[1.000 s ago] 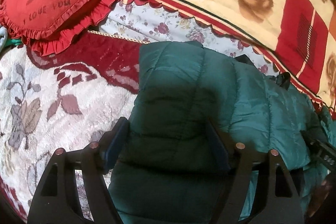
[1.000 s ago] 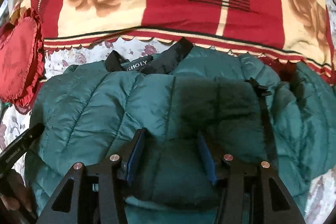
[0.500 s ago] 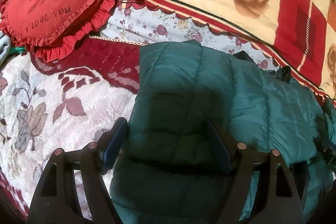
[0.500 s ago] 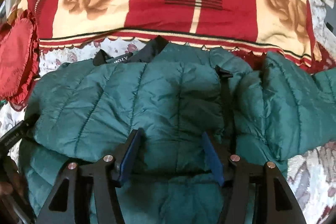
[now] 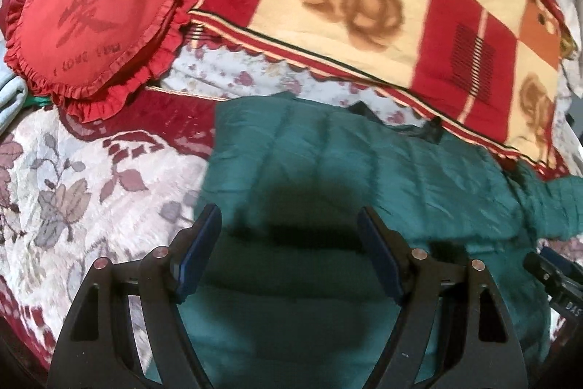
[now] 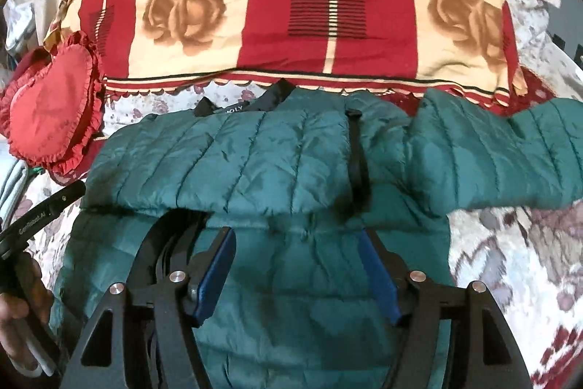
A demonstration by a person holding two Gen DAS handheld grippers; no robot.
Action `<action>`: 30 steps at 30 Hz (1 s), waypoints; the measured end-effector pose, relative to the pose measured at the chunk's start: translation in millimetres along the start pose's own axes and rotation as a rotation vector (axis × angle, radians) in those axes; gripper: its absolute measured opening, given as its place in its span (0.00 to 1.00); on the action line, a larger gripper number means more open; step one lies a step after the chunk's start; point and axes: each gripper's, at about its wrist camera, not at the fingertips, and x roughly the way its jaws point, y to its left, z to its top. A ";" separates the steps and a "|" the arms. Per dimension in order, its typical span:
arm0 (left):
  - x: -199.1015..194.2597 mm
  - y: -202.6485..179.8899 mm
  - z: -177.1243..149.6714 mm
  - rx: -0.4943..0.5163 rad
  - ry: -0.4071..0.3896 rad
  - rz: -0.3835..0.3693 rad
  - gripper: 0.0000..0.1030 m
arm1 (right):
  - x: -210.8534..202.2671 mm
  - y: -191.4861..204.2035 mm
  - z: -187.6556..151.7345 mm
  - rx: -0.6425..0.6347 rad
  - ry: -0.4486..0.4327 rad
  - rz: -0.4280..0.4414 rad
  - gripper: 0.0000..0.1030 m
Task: Fold large clothes
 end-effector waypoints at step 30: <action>-13.5 -43.7 -33.7 0.050 0.033 -0.034 0.75 | -19.3 -23.7 -13.2 0.021 -0.025 -0.031 0.70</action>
